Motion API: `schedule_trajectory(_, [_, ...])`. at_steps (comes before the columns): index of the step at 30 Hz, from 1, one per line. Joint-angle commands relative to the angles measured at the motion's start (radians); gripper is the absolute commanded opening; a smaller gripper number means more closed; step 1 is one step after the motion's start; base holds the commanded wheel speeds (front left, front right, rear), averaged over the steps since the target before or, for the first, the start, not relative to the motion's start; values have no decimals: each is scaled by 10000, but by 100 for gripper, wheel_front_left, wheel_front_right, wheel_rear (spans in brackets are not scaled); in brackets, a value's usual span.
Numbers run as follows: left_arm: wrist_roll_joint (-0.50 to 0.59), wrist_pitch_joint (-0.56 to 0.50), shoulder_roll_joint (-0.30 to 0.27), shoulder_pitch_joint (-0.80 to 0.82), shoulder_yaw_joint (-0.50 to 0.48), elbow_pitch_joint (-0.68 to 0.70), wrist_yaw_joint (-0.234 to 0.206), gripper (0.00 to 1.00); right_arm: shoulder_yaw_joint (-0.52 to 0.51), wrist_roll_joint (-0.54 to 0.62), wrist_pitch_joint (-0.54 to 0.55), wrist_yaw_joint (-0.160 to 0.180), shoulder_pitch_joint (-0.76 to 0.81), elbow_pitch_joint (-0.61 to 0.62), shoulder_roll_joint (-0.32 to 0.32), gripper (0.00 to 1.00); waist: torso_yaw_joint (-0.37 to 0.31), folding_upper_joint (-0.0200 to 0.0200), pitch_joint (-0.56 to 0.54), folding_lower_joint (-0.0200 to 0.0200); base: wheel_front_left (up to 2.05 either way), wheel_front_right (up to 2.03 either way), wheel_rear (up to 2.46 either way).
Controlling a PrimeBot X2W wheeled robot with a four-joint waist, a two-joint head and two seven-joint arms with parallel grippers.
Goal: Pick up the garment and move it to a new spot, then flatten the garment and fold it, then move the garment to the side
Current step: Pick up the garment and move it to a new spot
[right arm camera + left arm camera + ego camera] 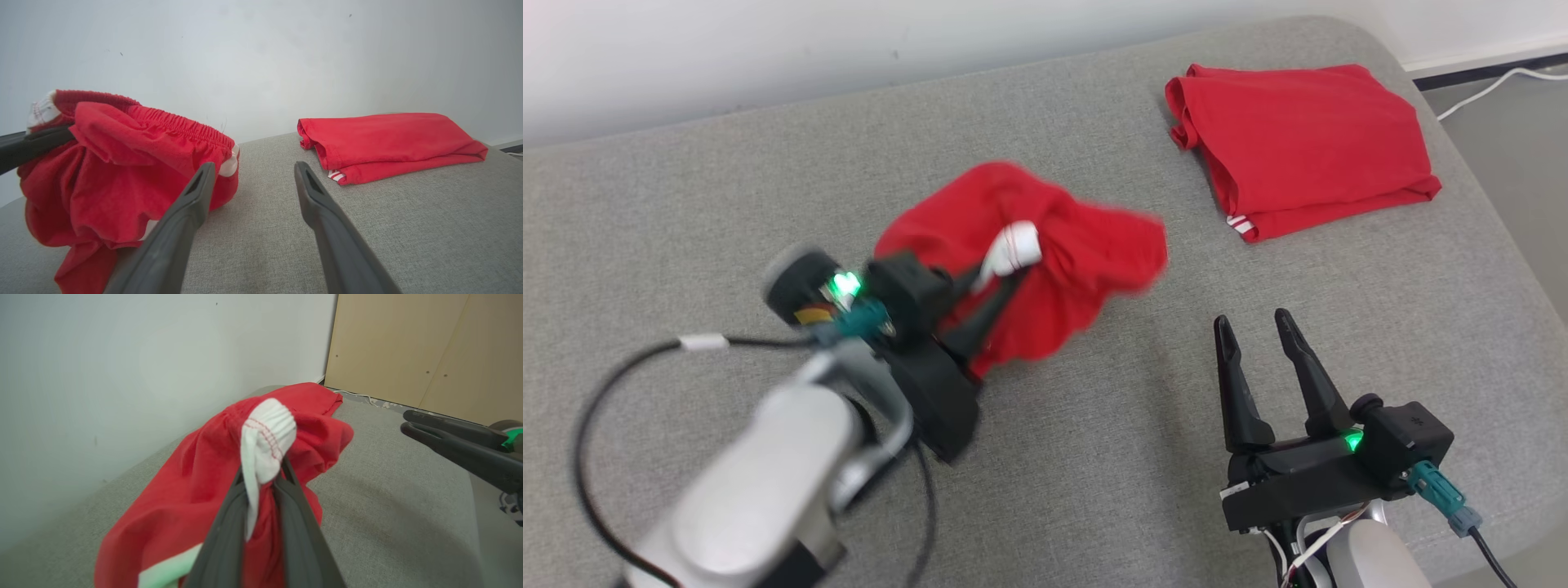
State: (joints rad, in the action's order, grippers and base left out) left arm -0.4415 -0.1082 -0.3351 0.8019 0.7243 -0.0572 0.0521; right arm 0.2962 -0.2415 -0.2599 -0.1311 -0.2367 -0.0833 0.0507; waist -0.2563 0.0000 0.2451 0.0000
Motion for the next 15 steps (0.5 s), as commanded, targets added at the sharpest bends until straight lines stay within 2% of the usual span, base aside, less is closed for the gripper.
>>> schedule_trajectory(1, [-38,225,147,-253,74,-125,-71,0,-30,-14,-50,8,36,22,-4,100,30,0,17,0,0,0,0])
schedule_trajectory(5, [-215,703,825,-775,540,-720,-18,0,-158,42,-50,8,3,27,-4,100,126,0,75,0,0,0,0])
schedule_trajectory(11, [-168,1395,1445,-1054,984,-1645,112,2,-209,105,-50,8,-101,-3,-4,100,236,0,115,0,0,0,0])
schedule_trajectory(12, [-192,1513,1531,-1089,1013,-1835,134,19,-200,109,-50,8,-110,0,-4,100,254,0,124,0,0,0,0])
schedule_trajectory(13, [-39,1816,1613,-998,1041,-2125,40,100,-215,126,-50,8,-113,4,-4,100,298,0,133,0,0,0,0])
schedule_trajectory(15, [-53,2034,1772,-1024,1096,-2348,38,100,-231,133,-50,8,-102,3,-4,100,343,0,133,0,0,0,0])
